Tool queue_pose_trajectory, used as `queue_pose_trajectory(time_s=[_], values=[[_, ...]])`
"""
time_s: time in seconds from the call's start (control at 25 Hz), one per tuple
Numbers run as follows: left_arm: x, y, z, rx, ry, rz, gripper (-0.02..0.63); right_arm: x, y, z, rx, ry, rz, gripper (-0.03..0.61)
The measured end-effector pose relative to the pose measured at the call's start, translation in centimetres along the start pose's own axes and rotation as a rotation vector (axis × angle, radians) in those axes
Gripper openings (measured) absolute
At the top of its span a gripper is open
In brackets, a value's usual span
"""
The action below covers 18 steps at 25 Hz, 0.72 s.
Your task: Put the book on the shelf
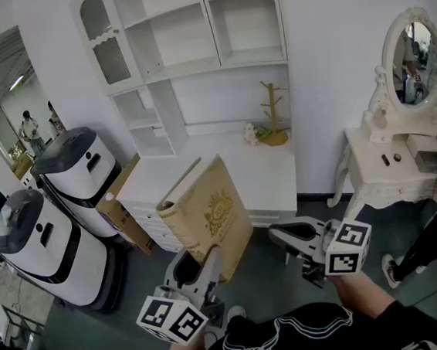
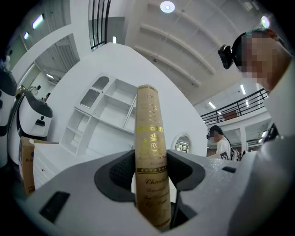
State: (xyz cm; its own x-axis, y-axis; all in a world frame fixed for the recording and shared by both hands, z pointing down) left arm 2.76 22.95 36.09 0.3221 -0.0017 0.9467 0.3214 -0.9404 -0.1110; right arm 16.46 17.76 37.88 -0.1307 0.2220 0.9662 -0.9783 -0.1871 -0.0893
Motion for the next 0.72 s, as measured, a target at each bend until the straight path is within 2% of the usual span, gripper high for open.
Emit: queue_pose_trajectory(time_s=[0.4, 0.72], values=[[0.5, 0.5, -0.6, -0.006, -0.009, 0.005, 0.199, 0.6, 0.9, 0.9, -0.02, 0.018, -0.008, 0.006], [-0.7, 2.8, -4.4, 0.002, -0.021, 0.003, 0.2, 0.3, 4.5, 3.4, -0.013, 0.019, -0.031, 0.006]])
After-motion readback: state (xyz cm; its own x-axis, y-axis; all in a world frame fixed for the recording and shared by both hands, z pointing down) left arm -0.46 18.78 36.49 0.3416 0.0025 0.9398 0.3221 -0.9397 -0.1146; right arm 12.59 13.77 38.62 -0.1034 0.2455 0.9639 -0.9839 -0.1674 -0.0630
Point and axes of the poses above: the fingertips, and each gripper's own axes: y forward along the fingers, z to its right, x out of its underside, the point moved 1 cm from there along -y, backward along the fingers, and after that the axes turned 3 degrees about -x, right-handed, at the moved point
